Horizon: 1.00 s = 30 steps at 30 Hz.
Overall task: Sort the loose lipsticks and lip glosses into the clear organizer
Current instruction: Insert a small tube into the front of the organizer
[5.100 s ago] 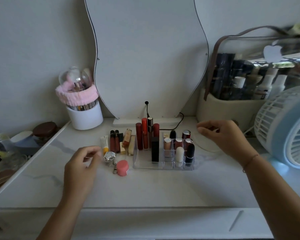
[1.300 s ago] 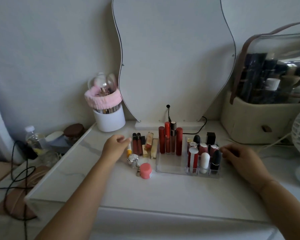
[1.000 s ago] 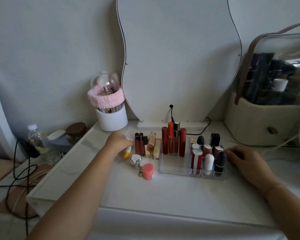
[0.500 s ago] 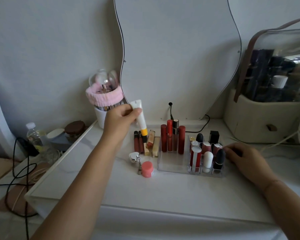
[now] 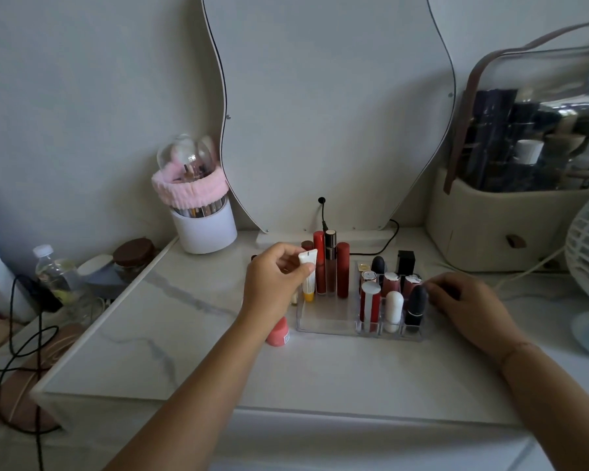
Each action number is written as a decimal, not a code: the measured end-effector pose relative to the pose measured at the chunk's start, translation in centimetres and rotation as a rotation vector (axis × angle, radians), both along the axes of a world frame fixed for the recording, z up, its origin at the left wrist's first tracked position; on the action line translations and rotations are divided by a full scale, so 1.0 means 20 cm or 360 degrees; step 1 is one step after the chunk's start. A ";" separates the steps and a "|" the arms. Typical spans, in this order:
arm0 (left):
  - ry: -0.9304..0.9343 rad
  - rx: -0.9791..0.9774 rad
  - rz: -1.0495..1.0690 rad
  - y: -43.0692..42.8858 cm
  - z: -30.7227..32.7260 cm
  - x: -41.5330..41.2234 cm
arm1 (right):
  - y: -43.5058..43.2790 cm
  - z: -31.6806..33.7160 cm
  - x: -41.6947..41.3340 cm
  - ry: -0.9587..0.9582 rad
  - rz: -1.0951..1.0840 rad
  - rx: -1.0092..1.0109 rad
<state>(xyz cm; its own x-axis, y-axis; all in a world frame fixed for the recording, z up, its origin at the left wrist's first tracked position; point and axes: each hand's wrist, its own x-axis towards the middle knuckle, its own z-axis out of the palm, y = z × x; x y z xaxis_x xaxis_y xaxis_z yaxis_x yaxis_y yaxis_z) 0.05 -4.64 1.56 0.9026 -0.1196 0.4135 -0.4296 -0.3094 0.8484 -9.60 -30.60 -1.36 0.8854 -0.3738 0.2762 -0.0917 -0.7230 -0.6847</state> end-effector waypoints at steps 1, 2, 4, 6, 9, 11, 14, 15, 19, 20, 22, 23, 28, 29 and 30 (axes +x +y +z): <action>-0.0004 0.0000 0.0013 0.00 -0.01 0.00 | 0.00 0.00 0.00 0.0005 0.0000 0.0002; -0.0005 0.0000 0.0022 0.01 -0.02 0.01 | 0.00 0.00 0.00 0.0010 -0.0002 0.0004; -0.0004 0.0016 0.0031 0.01 -0.03 0.02 | 0.00 0.00 0.01 0.0019 -0.0007 0.0005; -0.0008 0.0013 0.0026 0.00 -0.03 0.02 | 0.00 0.00 0.01 0.0022 -0.0010 0.0006; -0.0017 0.0015 -0.0010 0.00 -0.04 0.02 | 0.00 0.00 0.01 0.0026 -0.0015 -0.0001; -0.0014 0.0013 -0.0036 0.01 -0.04 0.02 | 0.00 0.00 0.01 0.0031 -0.0014 -0.0006; -0.0060 -0.0142 0.0009 0.09 -0.02 0.05 | 0.00 0.00 0.01 0.0027 -0.0022 -0.0012; -0.0103 -0.0160 0.0104 0.14 -0.01 0.08 | 0.00 0.00 0.01 0.0021 -0.0025 -0.0018; 0.0072 0.0042 0.0492 0.31 -0.03 0.29 | 0.01 0.00 0.01 0.0027 -0.0027 -0.0033; 0.0210 0.0181 0.0502 0.32 -0.05 0.34 | 0.01 0.00 0.01 0.0026 -0.0026 -0.0030; 0.0438 0.0421 0.0428 0.31 -0.09 0.42 | 0.01 0.00 0.00 0.0020 -0.0022 -0.0025; 0.0500 0.0481 0.0393 0.29 -0.10 0.45 | 0.01 0.00 0.00 0.0017 -0.0023 -0.0023; 0.0577 0.0576 0.0316 0.24 -0.10 0.51 | 0.00 0.00 0.00 0.0013 -0.0042 -0.0016; 0.0587 0.0586 0.0304 0.24 -0.09 0.52 | 0.00 0.00 0.00 0.0013 -0.0044 -0.0012; 0.0591 0.0596 0.0301 0.24 -0.09 0.52 | 0.00 -0.01 0.00 0.0011 -0.0044 -0.0012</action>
